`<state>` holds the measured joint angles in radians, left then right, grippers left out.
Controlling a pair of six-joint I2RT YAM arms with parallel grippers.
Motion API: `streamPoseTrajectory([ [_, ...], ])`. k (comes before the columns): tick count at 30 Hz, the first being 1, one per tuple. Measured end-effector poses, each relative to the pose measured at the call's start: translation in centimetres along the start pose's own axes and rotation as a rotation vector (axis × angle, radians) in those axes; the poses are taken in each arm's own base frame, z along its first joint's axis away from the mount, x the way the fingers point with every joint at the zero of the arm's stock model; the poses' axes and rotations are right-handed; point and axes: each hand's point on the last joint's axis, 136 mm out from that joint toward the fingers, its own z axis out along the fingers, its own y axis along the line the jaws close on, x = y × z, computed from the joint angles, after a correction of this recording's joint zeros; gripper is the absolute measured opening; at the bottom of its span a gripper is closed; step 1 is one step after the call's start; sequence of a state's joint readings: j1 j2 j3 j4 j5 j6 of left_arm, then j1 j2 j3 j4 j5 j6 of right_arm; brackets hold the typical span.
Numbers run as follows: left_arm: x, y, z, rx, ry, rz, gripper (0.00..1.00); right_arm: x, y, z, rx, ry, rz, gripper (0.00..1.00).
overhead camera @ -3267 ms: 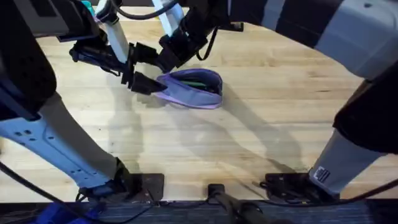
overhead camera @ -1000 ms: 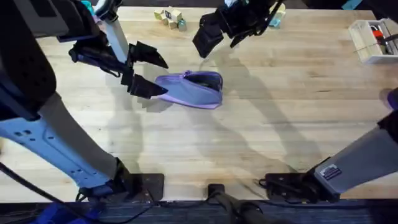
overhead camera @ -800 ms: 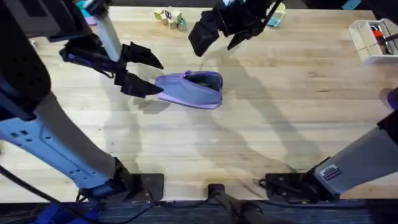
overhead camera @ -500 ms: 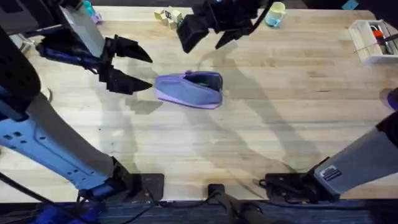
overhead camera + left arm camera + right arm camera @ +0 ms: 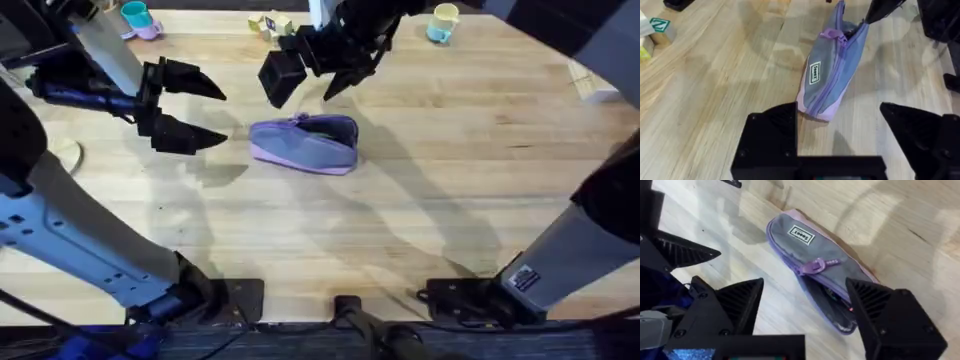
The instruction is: Unzip the bag, pick up the pens from the table one at a time and place them inside, then zip the bag closed.
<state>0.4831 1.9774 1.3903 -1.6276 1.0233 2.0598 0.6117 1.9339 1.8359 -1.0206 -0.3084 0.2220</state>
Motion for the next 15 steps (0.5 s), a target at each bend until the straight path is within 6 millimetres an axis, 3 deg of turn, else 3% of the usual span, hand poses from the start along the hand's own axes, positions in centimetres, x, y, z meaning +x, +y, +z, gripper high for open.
streamPoseTrajectory([
  [8,0.1,0.1,-0.1,-0.003,0.003,0.002,0.995,-0.2,-0.1,0.4,0.000,0.000,0.018,0.997],
  [15,0.1,0.1,-0.1,-0.003,0.003,0.002,0.995,0.1,-1.2,3.4,0.013,0.056,0.041,0.997],
])
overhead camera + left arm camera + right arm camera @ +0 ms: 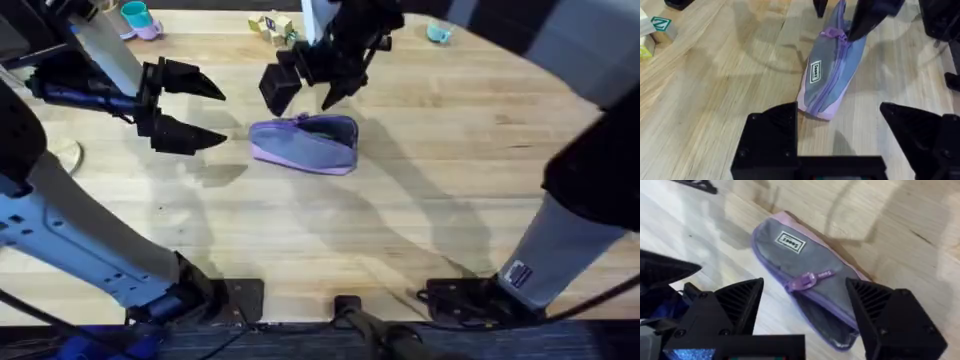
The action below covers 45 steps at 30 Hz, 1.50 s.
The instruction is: Unzip the bag, pick up the pens from the table one at a time and place them inside, then zip the bag closed.
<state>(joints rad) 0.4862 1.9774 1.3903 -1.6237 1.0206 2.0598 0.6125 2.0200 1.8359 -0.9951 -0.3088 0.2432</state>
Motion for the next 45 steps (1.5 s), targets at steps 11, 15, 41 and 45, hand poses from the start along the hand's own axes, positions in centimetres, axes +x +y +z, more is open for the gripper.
streamPoseTrajectory([
  [11,0.0,0.0,0.0,0.000,0.000,0.000,0.996,1.1,1.6,1.7,-0.029,0.052,-0.021,0.907],
  [15,0.0,0.0,0.0,0.000,0.000,0.000,0.996,1.2,2.0,1.8,-0.032,0.056,-0.020,0.588],
  [41,0.1,0.2,0.1,-0.004,0.005,0.015,0.995,1.4,2.0,1.4,-0.032,0.068,-0.010,0.031],
  [45,-0.1,0.3,1.0,0.015,0.017,0.050,0.995,0.3,2.0,0.1,-0.005,0.030,-0.028,0.031],
])
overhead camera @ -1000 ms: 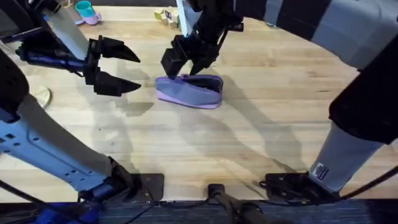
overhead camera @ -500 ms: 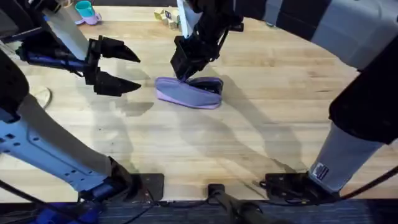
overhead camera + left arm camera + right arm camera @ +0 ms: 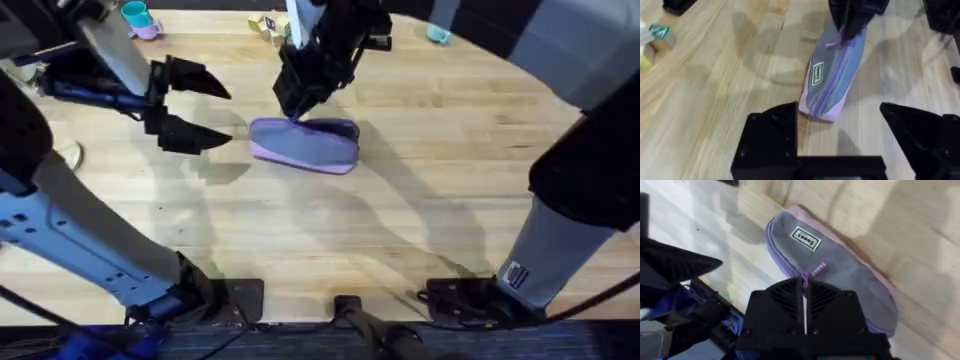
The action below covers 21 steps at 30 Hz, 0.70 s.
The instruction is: Unzip the bag, pick up the pens from the table one at a time and place them inside, then zip the bag closed.
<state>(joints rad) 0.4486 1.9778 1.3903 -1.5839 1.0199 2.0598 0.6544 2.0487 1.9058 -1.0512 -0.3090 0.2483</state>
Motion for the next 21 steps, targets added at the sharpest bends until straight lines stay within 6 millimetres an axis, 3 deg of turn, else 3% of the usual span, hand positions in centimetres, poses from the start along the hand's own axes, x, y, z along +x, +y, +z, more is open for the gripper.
streamPoseTrajectory([
  [4,-0.5,0.0,2.0,0.043,0.022,0.069,0.994,-0.6,-0.1,-1.0,0.029,-0.022,-0.037,0.031],
  [17,-1.7,1.5,7.8,0.098,0.093,0.173,0.996,-0.8,-0.3,-1.2,0.049,-0.031,-0.068,0.031],
  [21,-1.9,1.3,8.5,0.115,0.102,0.159,0.897,-0.8,-0.4,-1.2,0.049,-0.031,-0.069,0.031],
])
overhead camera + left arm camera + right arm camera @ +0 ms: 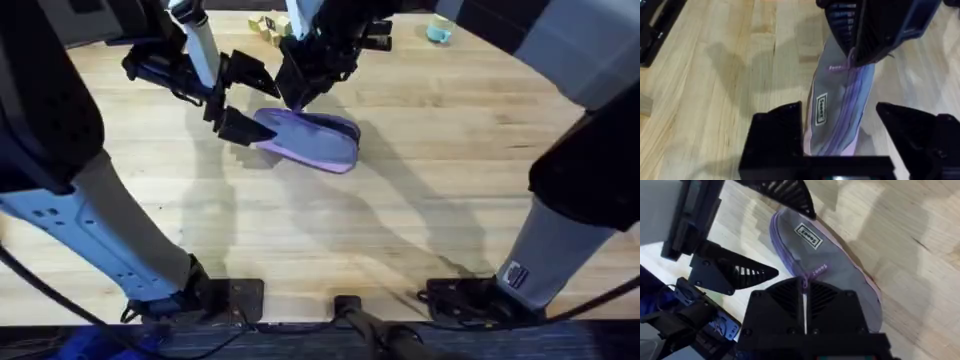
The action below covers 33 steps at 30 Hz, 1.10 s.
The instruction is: Unzip the bag, pick up the pens from the table one at a time and place them inside, then zip the bag closed.
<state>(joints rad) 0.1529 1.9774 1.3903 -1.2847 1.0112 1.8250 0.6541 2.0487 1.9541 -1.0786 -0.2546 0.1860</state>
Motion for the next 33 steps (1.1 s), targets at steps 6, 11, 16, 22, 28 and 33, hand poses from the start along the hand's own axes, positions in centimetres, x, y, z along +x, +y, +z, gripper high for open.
streamPoseTrajectory([
  [6,0.5,-0.2,0.1,0.010,0.031,-0.041,0.479,0.0,0.0,0.0,0.000,0.000,0.000,0.031],
  [11,0.7,-0.3,0.2,0.018,0.050,-0.050,0.049,0.0,-0.1,-0.1,0.000,-0.001,0.003,0.031],
  [16,0.6,-0.3,0.2,0.018,0.046,-0.057,0.046,0.5,-0.8,-0.4,-0.005,0.025,0.031,0.032],
  [22,0.3,-0.4,0.5,0.024,0.039,-0.068,0.044,2.1,-2.8,-1.3,-0.002,0.097,0.095,0.032],
  [28,0.3,-0.5,0.6,0.028,0.040,-0.084,0.044,3.7,-4.9,-2.1,0.035,0.161,0.137,0.032],
  [33,0.6,-0.9,0.5,0.042,0.056,-0.108,0.043,4.8,-6.9,-2.8,0.107,0.201,0.149,0.032],
])
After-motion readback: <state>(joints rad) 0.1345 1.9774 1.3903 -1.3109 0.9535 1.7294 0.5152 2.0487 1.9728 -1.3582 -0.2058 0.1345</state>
